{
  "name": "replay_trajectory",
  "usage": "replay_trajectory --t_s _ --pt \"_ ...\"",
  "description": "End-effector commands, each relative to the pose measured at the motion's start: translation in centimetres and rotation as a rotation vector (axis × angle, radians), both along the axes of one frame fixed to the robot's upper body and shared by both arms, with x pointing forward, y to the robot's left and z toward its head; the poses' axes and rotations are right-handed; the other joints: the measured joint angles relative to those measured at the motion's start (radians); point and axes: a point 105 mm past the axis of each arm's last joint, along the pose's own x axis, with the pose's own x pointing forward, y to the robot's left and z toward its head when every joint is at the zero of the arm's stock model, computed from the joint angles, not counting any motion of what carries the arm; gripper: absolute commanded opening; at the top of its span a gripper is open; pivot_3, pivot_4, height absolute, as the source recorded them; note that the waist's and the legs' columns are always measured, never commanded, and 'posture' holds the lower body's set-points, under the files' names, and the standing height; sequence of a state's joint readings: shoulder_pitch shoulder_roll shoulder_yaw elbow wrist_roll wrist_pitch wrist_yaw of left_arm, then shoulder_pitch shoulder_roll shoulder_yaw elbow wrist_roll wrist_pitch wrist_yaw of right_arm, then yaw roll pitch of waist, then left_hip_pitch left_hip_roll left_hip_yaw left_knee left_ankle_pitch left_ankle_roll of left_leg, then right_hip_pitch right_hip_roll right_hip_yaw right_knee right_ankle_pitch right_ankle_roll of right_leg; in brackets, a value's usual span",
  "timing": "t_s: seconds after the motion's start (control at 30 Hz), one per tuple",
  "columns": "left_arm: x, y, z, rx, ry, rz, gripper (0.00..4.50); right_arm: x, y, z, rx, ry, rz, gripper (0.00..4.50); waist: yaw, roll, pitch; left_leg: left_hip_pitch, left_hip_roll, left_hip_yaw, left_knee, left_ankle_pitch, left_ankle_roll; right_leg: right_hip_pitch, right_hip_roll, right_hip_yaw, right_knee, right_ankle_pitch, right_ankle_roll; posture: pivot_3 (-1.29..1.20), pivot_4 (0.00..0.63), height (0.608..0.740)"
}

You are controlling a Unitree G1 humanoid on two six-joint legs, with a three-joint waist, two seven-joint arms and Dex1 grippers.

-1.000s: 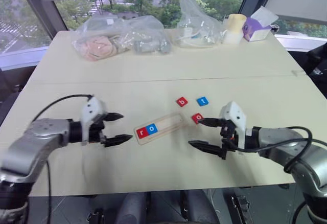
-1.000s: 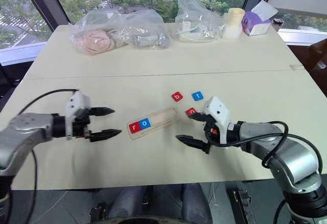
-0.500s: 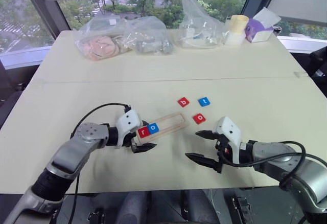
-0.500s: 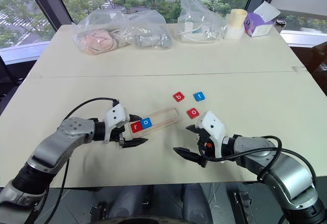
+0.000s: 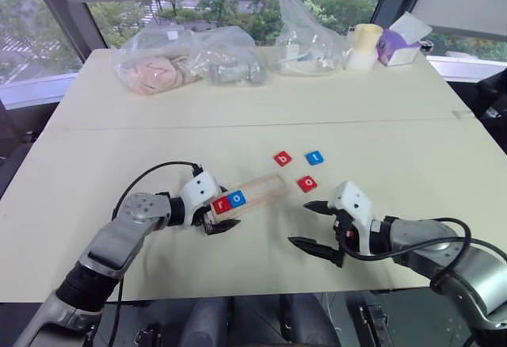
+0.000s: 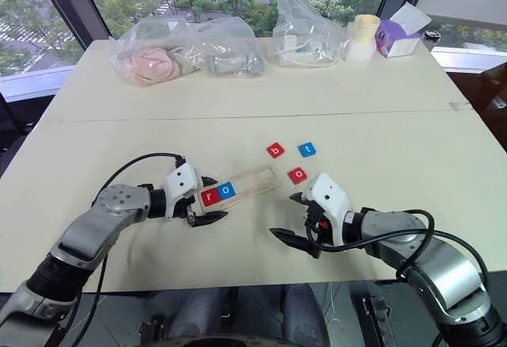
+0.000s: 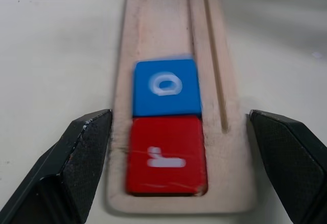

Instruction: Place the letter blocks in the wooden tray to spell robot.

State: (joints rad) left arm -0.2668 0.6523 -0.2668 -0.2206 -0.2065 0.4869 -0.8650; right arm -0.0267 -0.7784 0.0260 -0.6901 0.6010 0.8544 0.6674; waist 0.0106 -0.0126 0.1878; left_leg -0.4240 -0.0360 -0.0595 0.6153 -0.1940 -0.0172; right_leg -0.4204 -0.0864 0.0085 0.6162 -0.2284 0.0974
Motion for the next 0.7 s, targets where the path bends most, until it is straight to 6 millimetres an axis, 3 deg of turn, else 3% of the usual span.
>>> replay_trajectory --t_s 0.03,0.13,0.27,0.3,0.53,0.7 --pt "-0.5 0.7 -1.4 0.063 0.029 0.006 4.50 0.3 0.2 0.9 0.010 -0.045 0.006 4.47 0.000 0.000 0.000 0.000 0.000 0.000 0.000 0.000 0.000 0.000 0.000 0.000 0.000 0.000 0.000 0.00 0.150 0.740" --pt "-0.4 0.7 -1.3 0.066 0.022 0.006 4.50 0.3 0.2 0.9 0.008 -0.046 0.005 4.47 0.000 0.000 0.000 0.000 0.000 0.000 0.000 0.000 0.000 0.000 0.000 0.000 0.000 0.000 0.000 0.00 0.150 0.740" --pt "-0.4 0.7 -1.2 0.067 0.014 -0.001 3.22 0.4 0.3 1.0 0.008 -0.046 0.003 4.50 0.000 0.000 0.000 0.000 0.000 0.000 0.000 0.000 0.000 0.000 0.000 0.000 0.000 0.000 0.000 0.00 0.150 0.740" --pt "-0.4 0.7 -1.2 0.068 0.012 -0.003 3.14 0.4 0.3 1.0 0.008 -0.047 0.003 4.50 0.000 0.000 0.000 0.000 0.000 0.000 0.000 0.000 0.000 0.000 0.000 0.000 0.000 0.000 0.000 0.00 0.150 0.740" --pt "0.1 1.1 -1.1 0.076 -0.021 -0.016 3.14 0.7 0.0 1.0 0.008 -0.046 -0.014 4.50 0.001 0.000 0.000 0.000 0.000 0.000 0.000 0.000 0.000 0.000 0.000 0.000 0.000 0.000 0.000 0.00 0.150 0.740" --pt "1.2 2.3 1.4 0.082 -0.127 -0.185 3.14 1.4 -1.2 1.1 0.011 -0.047 -0.062 4.50 0.000 0.000 0.000 0.000 0.001 0.000 0.000 0.000 0.000 0.000 0.001 0.000 0.000 0.000 0.000 0.00 0.150 0.740"
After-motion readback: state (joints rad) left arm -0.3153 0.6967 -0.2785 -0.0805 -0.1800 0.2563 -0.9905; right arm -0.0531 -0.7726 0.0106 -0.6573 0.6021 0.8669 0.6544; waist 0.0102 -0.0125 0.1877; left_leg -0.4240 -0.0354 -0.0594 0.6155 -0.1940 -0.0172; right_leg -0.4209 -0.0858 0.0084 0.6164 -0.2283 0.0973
